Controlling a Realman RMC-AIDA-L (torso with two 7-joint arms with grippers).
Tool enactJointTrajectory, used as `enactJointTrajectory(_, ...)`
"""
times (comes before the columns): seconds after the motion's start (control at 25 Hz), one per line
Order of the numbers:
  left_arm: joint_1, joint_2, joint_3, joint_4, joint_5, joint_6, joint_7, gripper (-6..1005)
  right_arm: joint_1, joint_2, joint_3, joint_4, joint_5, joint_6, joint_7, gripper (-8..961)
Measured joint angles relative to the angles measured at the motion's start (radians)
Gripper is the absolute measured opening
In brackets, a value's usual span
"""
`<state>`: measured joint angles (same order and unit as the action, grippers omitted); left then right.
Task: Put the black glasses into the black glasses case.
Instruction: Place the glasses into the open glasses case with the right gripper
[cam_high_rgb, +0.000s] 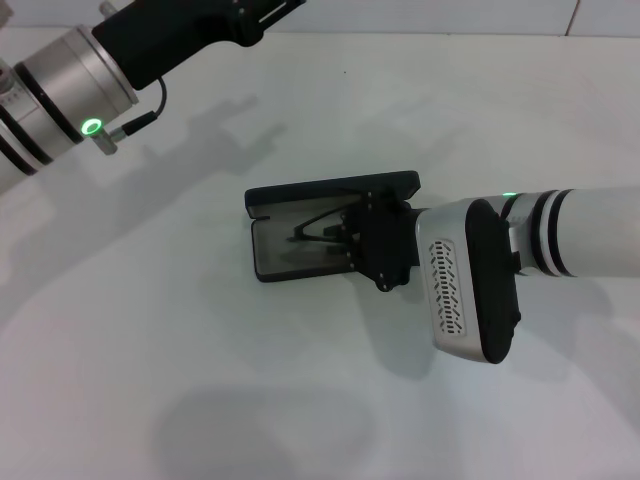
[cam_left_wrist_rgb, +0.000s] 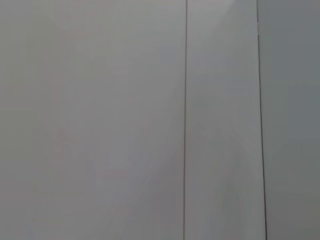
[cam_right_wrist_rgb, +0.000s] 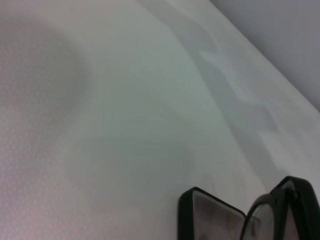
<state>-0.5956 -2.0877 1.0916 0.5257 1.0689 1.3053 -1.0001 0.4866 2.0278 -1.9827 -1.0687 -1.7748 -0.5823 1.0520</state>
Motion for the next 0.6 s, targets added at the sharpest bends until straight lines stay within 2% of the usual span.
enactJointTrajectory(0.6,0.005,-0.003,0.004,0.0,0.002,0.0,0.0,635,-0.006,0.0,-0.064,0.0,0.004,0.101,0.0,158)
